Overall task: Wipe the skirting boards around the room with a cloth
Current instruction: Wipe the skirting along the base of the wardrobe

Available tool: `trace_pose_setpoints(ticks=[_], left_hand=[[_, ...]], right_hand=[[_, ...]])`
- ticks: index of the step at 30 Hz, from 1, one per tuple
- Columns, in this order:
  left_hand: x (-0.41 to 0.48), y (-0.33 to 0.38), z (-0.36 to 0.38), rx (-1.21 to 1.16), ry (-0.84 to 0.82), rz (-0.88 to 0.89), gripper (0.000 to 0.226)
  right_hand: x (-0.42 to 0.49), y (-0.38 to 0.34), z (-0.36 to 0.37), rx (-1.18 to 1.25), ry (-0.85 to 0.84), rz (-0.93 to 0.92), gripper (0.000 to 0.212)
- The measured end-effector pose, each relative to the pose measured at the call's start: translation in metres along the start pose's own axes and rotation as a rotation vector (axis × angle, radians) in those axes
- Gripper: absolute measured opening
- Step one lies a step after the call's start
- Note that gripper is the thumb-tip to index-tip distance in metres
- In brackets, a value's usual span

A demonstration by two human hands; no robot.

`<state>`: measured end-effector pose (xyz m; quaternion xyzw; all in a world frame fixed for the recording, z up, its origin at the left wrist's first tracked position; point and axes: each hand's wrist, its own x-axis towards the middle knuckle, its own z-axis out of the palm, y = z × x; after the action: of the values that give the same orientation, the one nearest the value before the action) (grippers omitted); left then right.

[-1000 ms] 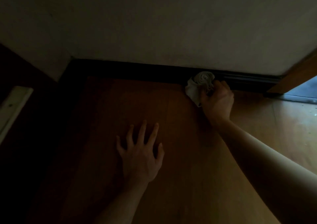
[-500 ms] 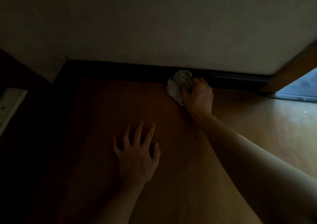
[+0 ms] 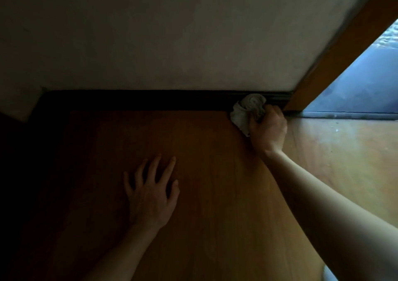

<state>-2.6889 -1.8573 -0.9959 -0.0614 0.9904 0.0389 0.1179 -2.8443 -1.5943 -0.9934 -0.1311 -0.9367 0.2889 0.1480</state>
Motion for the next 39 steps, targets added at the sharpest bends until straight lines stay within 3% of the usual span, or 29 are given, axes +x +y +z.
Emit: trace_pose_setpoints(ticks=[11,15,19,23,27,32,36,39], left_hand=[[0.001,0.001,0.004,0.024,0.011,-0.006,0.063],[0.001,0.0,0.005,0.02,0.017,-0.014,0.064],[0.002,0.0,0.006,0.02,0.013,-0.019,0.067],[0.003,-0.001,0.007,0.022,0.012,-0.015,0.065],[0.003,-0.001,0.008,0.017,0.025,0.002,0.062],[0.003,-0.004,0.01,0.018,0.024,-0.008,0.063],[0.003,-0.004,0.011,0.021,0.033,-0.018,0.064],[0.002,-0.005,0.013,0.025,0.034,-0.017,0.064]], right_hand=[[0.001,-0.004,0.009,0.032,-0.019,-0.111,0.025],[-0.002,0.0,0.009,0.051,0.057,-0.028,0.024],[-0.003,-0.013,0.016,0.038,-0.009,-0.102,0.025],[-0.007,-0.019,0.02,0.055,0.055,-0.078,0.025],[-0.016,-0.049,0.038,0.09,-0.035,-0.146,0.028],[-0.023,-0.055,0.043,0.108,0.032,-0.08,0.021],[-0.031,-0.092,0.062,0.146,-0.089,-0.151,0.025],[-0.029,-0.089,0.058,0.159,-0.078,-0.147,0.026]])
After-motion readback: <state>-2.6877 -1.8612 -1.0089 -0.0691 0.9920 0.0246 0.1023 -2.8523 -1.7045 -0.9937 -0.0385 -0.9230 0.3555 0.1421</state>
